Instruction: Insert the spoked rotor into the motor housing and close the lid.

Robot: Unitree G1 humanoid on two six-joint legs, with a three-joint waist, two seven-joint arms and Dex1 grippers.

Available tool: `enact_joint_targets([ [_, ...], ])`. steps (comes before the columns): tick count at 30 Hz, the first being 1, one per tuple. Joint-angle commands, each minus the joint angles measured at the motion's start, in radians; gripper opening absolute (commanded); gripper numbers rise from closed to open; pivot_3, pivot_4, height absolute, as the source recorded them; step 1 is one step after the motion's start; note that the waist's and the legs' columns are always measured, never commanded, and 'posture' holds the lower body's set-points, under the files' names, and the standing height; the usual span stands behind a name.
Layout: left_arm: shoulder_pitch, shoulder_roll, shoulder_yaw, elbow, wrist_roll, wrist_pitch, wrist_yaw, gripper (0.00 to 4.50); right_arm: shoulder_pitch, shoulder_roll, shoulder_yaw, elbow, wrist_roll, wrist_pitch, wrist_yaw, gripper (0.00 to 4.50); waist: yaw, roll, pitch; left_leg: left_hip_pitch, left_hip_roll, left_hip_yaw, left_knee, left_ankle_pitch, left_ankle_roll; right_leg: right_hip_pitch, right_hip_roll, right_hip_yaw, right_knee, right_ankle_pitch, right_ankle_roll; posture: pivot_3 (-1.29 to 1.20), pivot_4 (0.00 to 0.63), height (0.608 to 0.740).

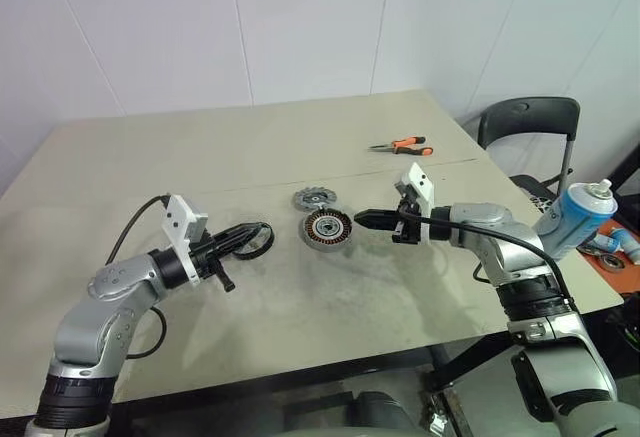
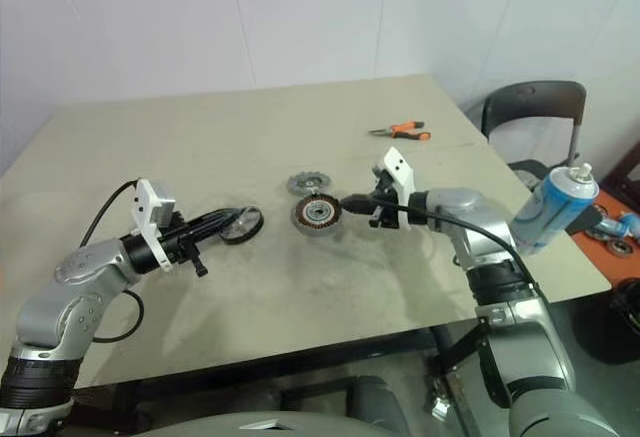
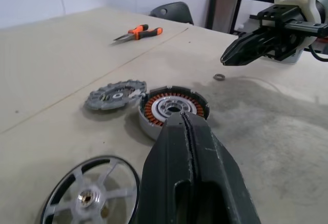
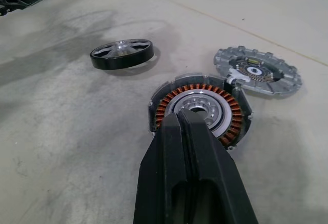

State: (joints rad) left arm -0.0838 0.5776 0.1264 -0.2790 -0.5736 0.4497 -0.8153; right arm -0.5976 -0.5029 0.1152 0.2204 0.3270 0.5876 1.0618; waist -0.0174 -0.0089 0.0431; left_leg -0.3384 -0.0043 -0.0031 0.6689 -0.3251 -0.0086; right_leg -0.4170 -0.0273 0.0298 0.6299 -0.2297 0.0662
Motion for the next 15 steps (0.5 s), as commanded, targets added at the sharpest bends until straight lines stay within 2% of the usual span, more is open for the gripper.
enact_joint_targets([
  [1,-0.016,0.002,0.003,-0.015,-0.007,-0.002,-0.007,0.00,-0.031,-0.003,-0.010,-0.007,-0.004,-0.027,-0.003,0.00,0.000,0.000,0.000,0.000,0.000,0.000,0.000,0.000,0.000,0.000,0.000,0.000,0.000,0.000,0.000,0.00,0.000,0.740],
  [15,-0.002,0.021,0.019,0.006,0.021,-0.015,-0.017,0.00,-0.012,-0.001,-0.030,-0.016,-0.008,-0.083,-0.017,0.00,0.002,0.000,0.000,0.000,0.000,0.000,0.000,0.000,0.000,0.000,0.000,0.000,0.000,0.000,0.000,0.00,0.000,0.740],
])
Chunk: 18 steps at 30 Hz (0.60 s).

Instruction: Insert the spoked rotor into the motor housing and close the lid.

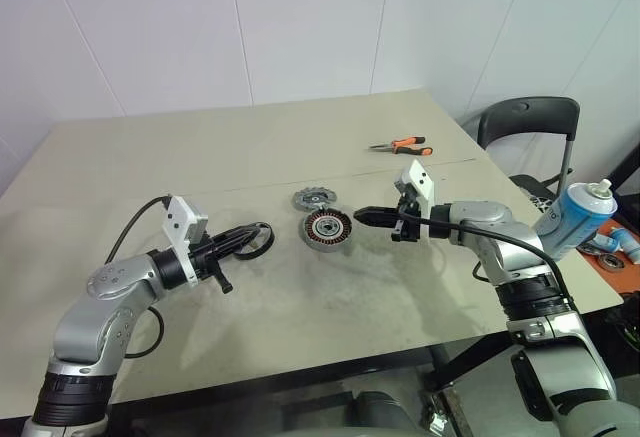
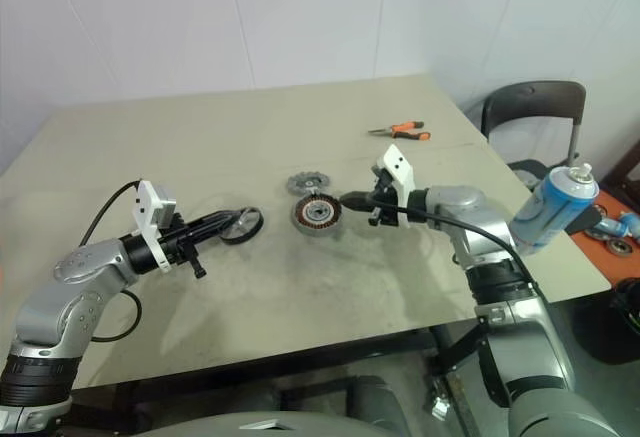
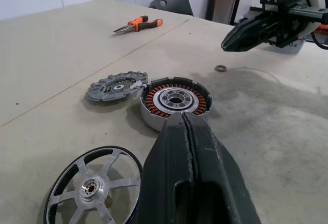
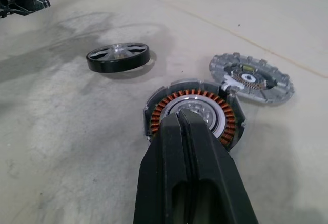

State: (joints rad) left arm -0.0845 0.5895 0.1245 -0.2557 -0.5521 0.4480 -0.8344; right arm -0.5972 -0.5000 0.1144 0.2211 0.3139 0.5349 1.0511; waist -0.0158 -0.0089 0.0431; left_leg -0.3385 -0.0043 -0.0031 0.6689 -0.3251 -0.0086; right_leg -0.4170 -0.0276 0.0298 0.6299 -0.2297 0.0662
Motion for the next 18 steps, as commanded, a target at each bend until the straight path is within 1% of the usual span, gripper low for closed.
enact_joint_targets([
  [1,0.000,0.007,0.029,-0.020,-0.005,-0.009,0.008,0.00,-0.009,-0.005,-0.031,-0.020,0.007,-0.032,-0.009,0.00,0.000,0.000,0.000,0.000,0.000,0.000,0.000,0.000,0.000,0.000,0.000,0.000,0.000,0.000,0.000,0.00,0.000,0.740],
  [4,-0.002,0.005,0.055,-0.024,-0.030,0.009,0.021,0.00,0.002,-0.007,-0.029,-0.026,0.007,-0.031,-0.013,0.00,0.000,0.000,0.000,0.000,0.000,0.000,0.000,0.000,0.000,0.000,0.000,0.000,0.000,0.000,0.000,0.00,0.000,0.740],
  [18,0.005,0.015,0.044,-0.033,-0.016,0.001,0.022,0.00,-0.019,-0.009,-0.018,0.002,-0.002,-0.027,-0.011,0.00,0.000,0.000,0.000,0.000,0.000,0.000,0.000,0.000,0.000,0.000,0.000,0.000,0.000,0.000,0.000,0.00,0.000,0.740],
])
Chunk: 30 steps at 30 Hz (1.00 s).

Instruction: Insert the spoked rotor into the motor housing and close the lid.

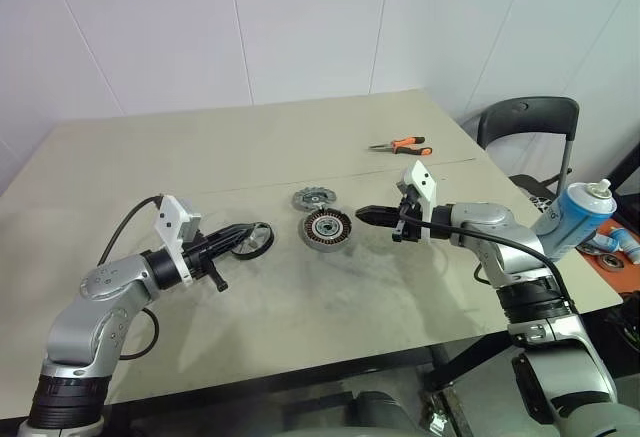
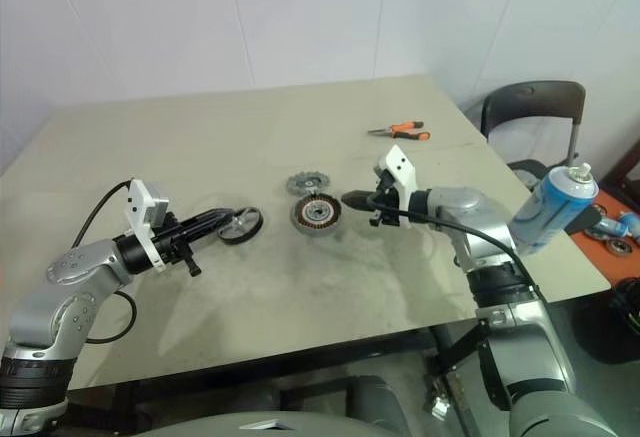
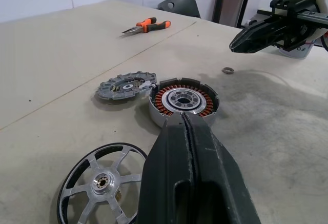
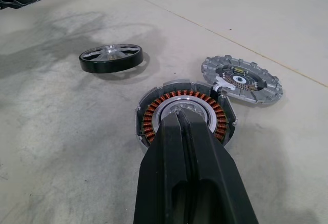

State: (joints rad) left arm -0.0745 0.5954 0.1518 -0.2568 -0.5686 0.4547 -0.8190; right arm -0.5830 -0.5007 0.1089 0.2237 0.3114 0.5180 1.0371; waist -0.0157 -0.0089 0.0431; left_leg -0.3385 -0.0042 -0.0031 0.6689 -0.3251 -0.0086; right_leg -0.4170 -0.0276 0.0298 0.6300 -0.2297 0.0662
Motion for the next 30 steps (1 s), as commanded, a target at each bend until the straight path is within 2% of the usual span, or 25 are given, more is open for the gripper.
enact_joint_targets([
  [1,-0.005,0.008,0.016,-0.031,0.000,-0.006,0.007,0.00,-0.038,-0.010,-0.007,0.001,-0.004,-0.014,0.010,0.00,0.000,0.000,0.000,0.000,0.000,0.000,0.000,0.000,0.000,0.000,0.000,0.000,0.000,0.000,0.000,0.00,0.000,0.740],
  [8,-0.012,0.004,0.007,-0.024,0.002,-0.011,0.010,0.00,-0.132,-0.032,0.086,0.098,-0.091,-0.139,0.131,0.00,-0.001,0.000,0.000,0.000,0.000,0.000,0.000,0.000,0.000,0.000,0.000,0.000,0.000,0.000,0.000,0.00,0.000,0.740],
  [9,-0.013,0.002,0.005,-0.024,0.002,-0.012,0.011,0.00,-0.156,-0.027,0.094,0.133,-0.108,-0.179,0.141,0.34,-0.005,0.000,0.000,0.000,0.000,0.000,0.000,0.000,0.000,0.000,0.000,0.000,0.000,0.000,0.000,0.00,0.000,0.740],
  [10,-0.012,-0.001,0.004,-0.024,0.001,-0.014,0.012,0.00,-0.187,-0.016,0.100,0.181,-0.121,-0.218,0.150,0.34,-0.005,0.000,0.000,0.000,0.000,0.001,0.000,0.000,0.000,0.000,0.000,0.000,0.000,0.000,0.000,0.00,0.000,0.740],
  [11,-0.010,-0.003,0.004,-0.024,0.001,-0.015,0.013,0.00,-0.210,-0.011,0.111,0.214,-0.130,-0.245,0.176,0.61,-0.004,0.000,0.000,0.001,0.000,0.001,0.000,0.000,0.000,0.000,0.000,0.000,0.000,0.000,0.000,0.00,0.000,0.740],
  [16,0.007,-0.010,0.006,-0.035,-0.003,-0.015,0.016,0.00,-0.333,0.018,0.212,0.369,-0.228,-0.378,0.295,2.25,-0.005,0.000,0.000,0.000,0.000,0.000,0.000,0.000,0.000,0.000,0.000,0.000,0.000,0.000,0.000,0.00,0.000,0.740],
  [18,0.014,-0.012,0.008,-0.040,-0.003,-0.016,0.019,0.00,-0.375,0.026,0.252,0.424,-0.259,-0.428,0.373,2.25,-0.005,0.000,0.000,0.000,0.000,0.000,-0.001,0.000,0.000,-0.001,0.000,0.000,0.000,0.000,0.000,0.00,0.000,0.740],
  [24,0.039,-0.025,0.005,-0.075,-0.006,-0.010,0.043,0.00,-0.509,0.107,0.325,0.647,-0.362,-0.625,0.462,2.25,-0.005,0.000,0.000,0.000,0.000,0.000,-0.001,0.000,-0.001,-0.001,-0.002,0.000,0.001,0.000,0.000,0.00,0.000,0.740],
  [30,0.087,-0.042,0.006,-0.149,-0.015,0.011,0.095,0.00,-0.545,0.151,0.392,0.744,-0.455,-0.812,0.553,2.25,-0.004,0.001,0.000,-0.001,0.000,-0.001,-0.002,0.000,-0.001,-0.003,-0.004,0.000,0.001,0.000,-0.001,0.00,0.000,0.740],
])
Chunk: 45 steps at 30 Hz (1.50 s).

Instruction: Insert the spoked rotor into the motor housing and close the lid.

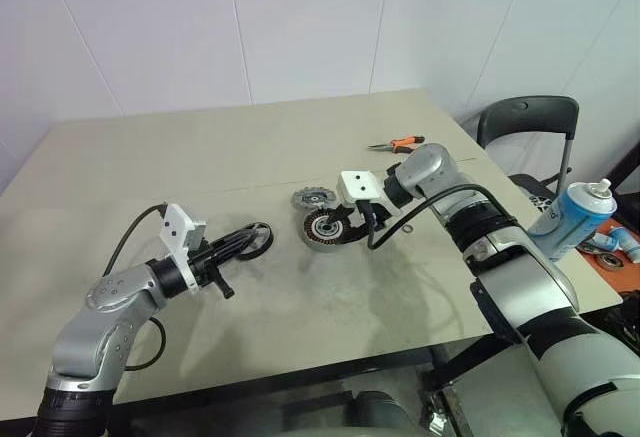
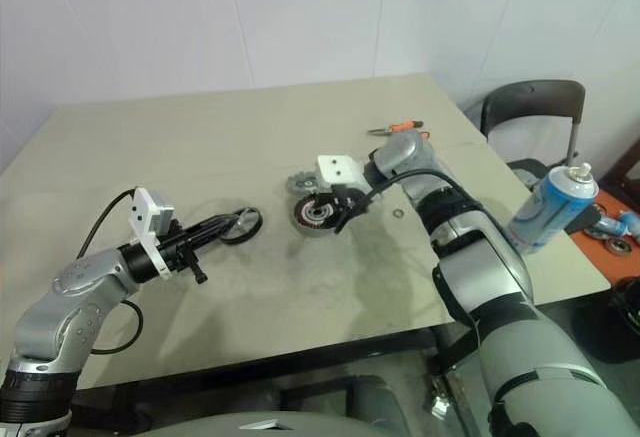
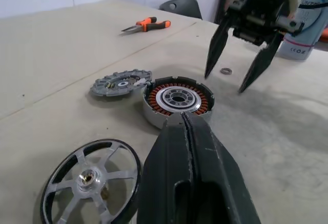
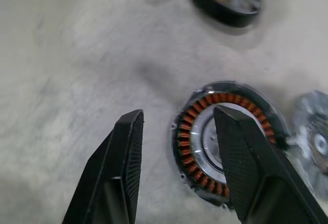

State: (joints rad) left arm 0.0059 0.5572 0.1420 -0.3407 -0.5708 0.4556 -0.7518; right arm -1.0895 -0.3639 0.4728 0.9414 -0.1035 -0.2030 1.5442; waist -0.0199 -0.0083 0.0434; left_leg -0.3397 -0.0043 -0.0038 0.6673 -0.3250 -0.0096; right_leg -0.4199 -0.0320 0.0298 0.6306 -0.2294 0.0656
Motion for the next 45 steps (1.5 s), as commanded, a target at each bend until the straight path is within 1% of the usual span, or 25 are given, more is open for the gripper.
enact_joint_targets([
  [1,0.012,-0.006,0.017,-0.074,-0.015,0.014,0.035,0.00,-0.040,0.017,0.033,0.039,-0.052,-0.112,0.050,2.25,0.000,0.000,0.000,0.000,0.000,0.000,0.000,0.000,0.000,-0.001,0.000,0.000,0.000,0.000,0.000,0.00,0.000,0.740],
  [7,0.049,-0.012,0.029,-0.123,-0.028,0.034,0.071,0.00,-0.070,0.057,0.000,0.164,-0.096,-0.183,-0.063,2.25,-0.001,0.000,0.000,0.000,0.000,0.000,0.000,0.001,-0.002,-0.001,-0.001,0.000,0.001,0.000,-0.001,0.00,0.000,0.740],
  [10,0.051,-0.011,0.035,-0.132,-0.035,0.041,0.079,0.00,-0.093,0.062,-0.013,0.205,-0.104,-0.193,-0.081,2.25,-0.001,0.001,0.000,0.000,0.000,-0.001,0.000,0.001,-0.003,-0.001,-0.001,0.000,0.001,0.000,-0.002,0.00,0.000,0.740],
  [15,0.053,-0.009,0.030,-0.134,-0.039,0.042,0.084,0.00,-0.097,0.069,-0.015,0.232,-0.125,-0.204,-0.082,2.25,-0.001,0.001,0.000,0.000,0.000,-0.001,0.000,0.002,-0.003,-0.001,0.000,0.000,0.001,0.001,-0.002,0.00,0.000,0.740],
  [20,0.046,-0.008,0.024,-0.133,-0.039,0.041,0.091,0.00,-0.069,0.090,-0.003,0.262,-0.171,-0.224,-0.182,2.25,-0.002,0.001,0.000,0.000,0.000,-0.001,0.000,0.002,-0.003,-0.001,0.001,0.000,0.001,0.001,-0.002,0.00,0.000,0.740],
  [25,0.057,-0.004,0.028,-0.138,-0.041,0.040,0.087,0.00,-0.054,0.085,-0.003,0.270,-0.196,-0.254,-0.195,2.25,-0.002,0.001,0.000,0.000,0.000,-0.001,0.000,0.002,-0.003,-0.001,0.001,0.000,0.001,0.001,-0.002,0.00,0.000,0.740],
  [29,0.059,-0.008,0.025,-0.134,-0.039,0.036,0.086,0.00,-0.062,0.072,0.006,0.283,-0.233,-0.284,-0.254,2.25,-0.003,0.001,0.000,0.000,0.000,-0.001,0.000,0.002,-0.004,-0.001,0.002,0.000,0.002,0.001,-0.002,0.00,0.000,0.740],
  [30,0.059,-0.010,0.023,-0.133,-0.038,0.034,0.086,0.00,-0.064,0.068,0.006,0.286,-0.238,-0.287,-0.254,1.88,-0.003,0.001,0.000,0.000,0.000,-0.001,0.000,0.002,-0.004,-0.001,0.002,0.000,0.002,0.001,-0.002,0.00,0.000,0.740],
  [31,0.059,-0.012,0.021,-0.132,-0.037,0.032,0.085,0.00,-0.065,0.062,0.010,0.287,-0.246,-0.295,-0.251,1.73,-0.002,0.001,0.000,0.000,0.000,-0.001,0.000,0.002,-0.004,-0.001,0.002,0.000,0.002,0.001,-0.002,0.00,0.000,0.740],
  [34,0.062,-0.017,0.015,-0.130,-0.033,0.026,0.084,0.00,-0.069,0.047,0.022,0.286,-0.271,-0.314,-0.248,0.72,-0.003,0.000,0.000,0.001,0.000,-0.001,0.000,0.002,-0.004,0.000,0.002,0.000,0.002,0.001,-0.002,0.00,0.000,0.740],
  [41,0.064,-0.033,0.002,-0.112,-0.020,0.007,0.079,0.00,-0.088,0.017,0.030,0.284,-0.309,-0.366,-0.232,0.72,0.000,0.001,0.000,0.002,0.000,-0.001,0.000,0.003,-0.005,0.001,0.003,-0.001,0.002,0.001,-0.003,0.00,0.000,0.740],
  [45,0.061,-0.043,-0.006,-0.095,-0.008,-0.009,0.075,0.00,-0.087,0.013,0.032,0.274,-0.315,-0.402,-0.215,0.02,-0.001,0.001,0.000,0.002,-0.001,-0.001,0.000,0.003,-0.005,0.002,0.002,0.000,0.001,0.001,-0.003,0.00,0.000,0.740],
])
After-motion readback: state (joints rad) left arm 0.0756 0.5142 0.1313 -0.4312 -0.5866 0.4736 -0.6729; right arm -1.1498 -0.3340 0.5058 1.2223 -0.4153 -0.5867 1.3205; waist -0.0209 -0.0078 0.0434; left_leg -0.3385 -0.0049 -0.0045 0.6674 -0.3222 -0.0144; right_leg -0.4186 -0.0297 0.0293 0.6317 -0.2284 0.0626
